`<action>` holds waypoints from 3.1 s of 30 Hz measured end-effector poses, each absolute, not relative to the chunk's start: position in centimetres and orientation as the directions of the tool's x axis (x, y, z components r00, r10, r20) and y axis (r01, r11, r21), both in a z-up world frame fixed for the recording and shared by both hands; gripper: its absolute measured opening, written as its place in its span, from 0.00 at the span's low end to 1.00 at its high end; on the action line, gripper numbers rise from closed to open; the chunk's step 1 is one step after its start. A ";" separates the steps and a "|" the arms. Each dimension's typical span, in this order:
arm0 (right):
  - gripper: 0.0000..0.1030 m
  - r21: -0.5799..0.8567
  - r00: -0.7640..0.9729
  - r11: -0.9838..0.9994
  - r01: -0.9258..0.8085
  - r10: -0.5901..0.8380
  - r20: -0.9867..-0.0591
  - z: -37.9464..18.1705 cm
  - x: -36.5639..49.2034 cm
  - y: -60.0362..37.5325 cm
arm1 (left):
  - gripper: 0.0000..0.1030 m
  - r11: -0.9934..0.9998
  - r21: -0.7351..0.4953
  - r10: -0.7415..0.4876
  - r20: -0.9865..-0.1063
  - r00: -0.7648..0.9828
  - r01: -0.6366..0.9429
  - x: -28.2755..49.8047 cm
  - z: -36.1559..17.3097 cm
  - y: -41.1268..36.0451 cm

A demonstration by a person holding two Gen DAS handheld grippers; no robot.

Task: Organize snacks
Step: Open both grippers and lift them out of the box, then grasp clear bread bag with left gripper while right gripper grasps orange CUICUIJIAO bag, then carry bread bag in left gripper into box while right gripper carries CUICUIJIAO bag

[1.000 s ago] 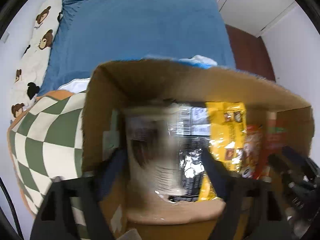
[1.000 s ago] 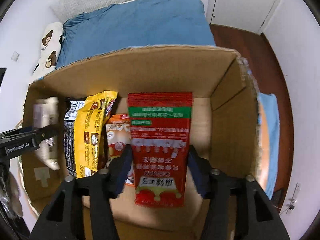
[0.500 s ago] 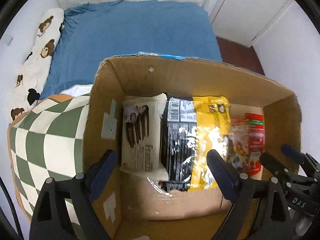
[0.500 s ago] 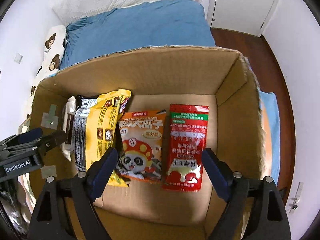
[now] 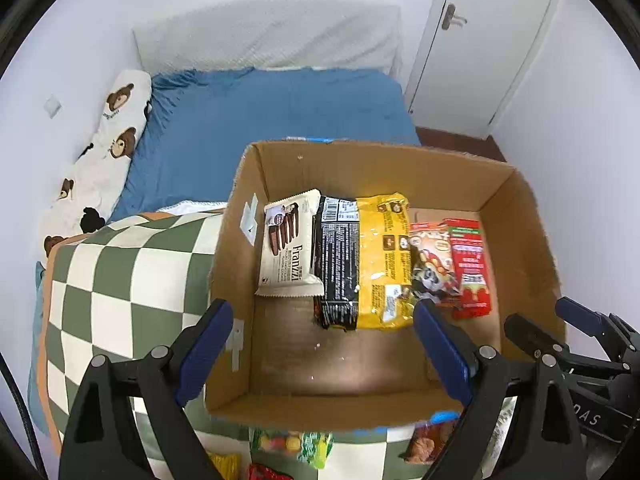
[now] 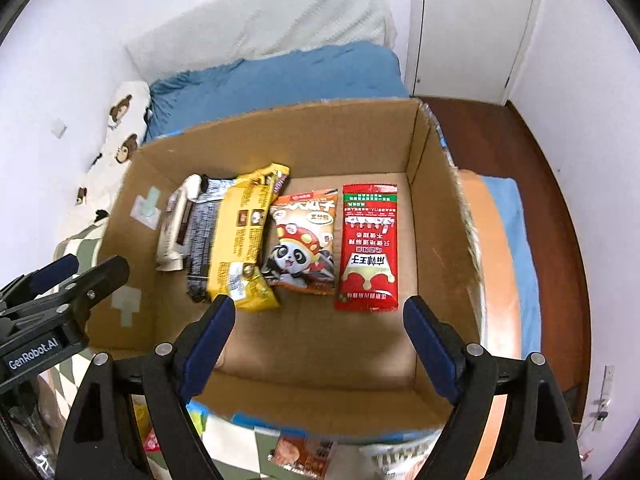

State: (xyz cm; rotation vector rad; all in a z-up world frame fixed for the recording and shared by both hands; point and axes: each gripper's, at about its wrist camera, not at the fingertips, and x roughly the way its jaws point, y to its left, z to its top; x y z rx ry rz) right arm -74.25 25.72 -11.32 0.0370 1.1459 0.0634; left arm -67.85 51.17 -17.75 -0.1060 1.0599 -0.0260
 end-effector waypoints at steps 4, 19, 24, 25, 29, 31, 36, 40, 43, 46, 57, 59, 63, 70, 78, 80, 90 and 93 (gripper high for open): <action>0.86 0.057 0.470 0.998 -0.029 0.064 -0.880 -8.9 -76.9 26.0 | 0.90 0.996 -0.092 -0.068 -0.848 0.526 -0.020 -69.9 -15.8 51.0; 0.86 0.171 0.502 0.985 -0.028 0.162 -0.849 -4.7 -84.6 25.7 | 0.90 0.993 -0.110 -0.073 -0.836 0.545 -0.036 -78.0 -13.8 52.6; 0.86 0.286 0.381 0.958 0.001 0.264 -0.886 -9.7 -89.8 25.9 | 0.90 0.993 -0.072 -0.023 -0.888 0.459 -0.090 -84.4 -17.6 55.5; 0.86 0.308 0.338 0.951 0.014 0.285 -0.897 -11.2 -91.2 26.2 | 0.90 0.994 -0.055 -0.007 -0.900 0.436 -0.098 -85.5 -18.5 56.0; 0.86 0.380 0.133 0.922 0.074 0.369 -0.920 -18.0 -97.2 27.6 | 0.90 0.988 -0.017 0.031 -0.955 0.294 -0.157 -90.4 -23.7 58.9; 0.86 0.372 0.055 0.923 0.093 0.369 -0.928 -20.8 -99.3 28.4 | 0.90 0.977 -0.020 0.028 -0.975 0.220 -0.213 -92.4 -26.4 61.0; 0.86 0.342 -0.086 0.932 0.115 0.353 -0.932 -26.0 -103.0 30.2 | 0.90 0.911 -0.077 -0.058 -0.997 0.059 -0.406 -96.8 -32.3 66.5; 0.86 0.305 -0.140 0.946 0.112 0.319 -0.937 -28.6 -104.5 31.3 | 0.89 0.842 -0.162 -0.192 -0.981 -0.006 -0.515 -98.5 -36.3 68.8; 0.86 0.274 -0.156 0.956 0.103 0.288 -0.945 -29.7 -104.8 32.0 | 0.89 0.821 -0.203 -0.255 -0.967 -0.024 -0.533 -97.9 -38.4 68.6; 0.85 0.238 -0.136 0.967 0.096 0.249 -0.959 -30.0 -105.0 32.3 | 0.89 0.831 -0.210 -0.253 -0.967 -0.013 -0.515 -96.3 -39.7 67.5; 0.54 0.164 -0.055 0.986 -0.019 0.163 -0.985 -28.3 -105.0 30.8 | 0.51 0.951 -0.193 -0.193 -0.981 0.025 -0.240 -92.4 -38.6 57.5; 0.54 0.136 -0.049 0.989 -0.061 0.133 -0.990 -27.5 -104.6 30.3 | 0.51 0.960 -0.199 -0.198 -0.980 0.025 -0.195 -91.9 -38.3 55.4; 0.54 0.073 -0.018 0.988 -0.138 0.071 -0.997 -26.5 -103.7 29.1 | 0.51 0.978 -0.171 -0.171 -0.985 0.013 -0.117 -90.7 -38.4 51.7; 0.68 0.116 -0.045 0.987 -0.112 0.111 -0.993 -26.1 -103.4 27.3 | 0.55 0.993 -0.112 -0.113 -0.994 -0.014 -0.046 -91.5 -39.6 49.2; 0.69 0.173 -0.055 0.985 0.018 0.174 -0.983 -26.5 -104.7 23.5 | 0.53 0.991 -0.114 -0.114 -0.993 0.004 -0.066 -94.1 -40.2 50.4; 0.69 0.169 -0.043 0.985 0.028 0.170 -0.985 -26.4 -105.0 22.9 | 0.49 0.992 -0.108 -0.107 -0.994 0.013 -0.072 -94.9 -40.5 50.7; 0.54 0.158 0.011 0.987 0.021 0.157 -0.987 -25.8 -106.0 23.3 | 0.41 0.992 -0.116 -0.111 -0.990 0.090 -0.055 -96.2 -36.8 50.5; 0.54 0.188 0.032 0.982 0.012 0.188 -0.982 -23.8 -106.0 22.9 | 0.41 0.990 -0.134 -0.129 -0.983 0.132 -0.036 -96.4 -34.4 50.2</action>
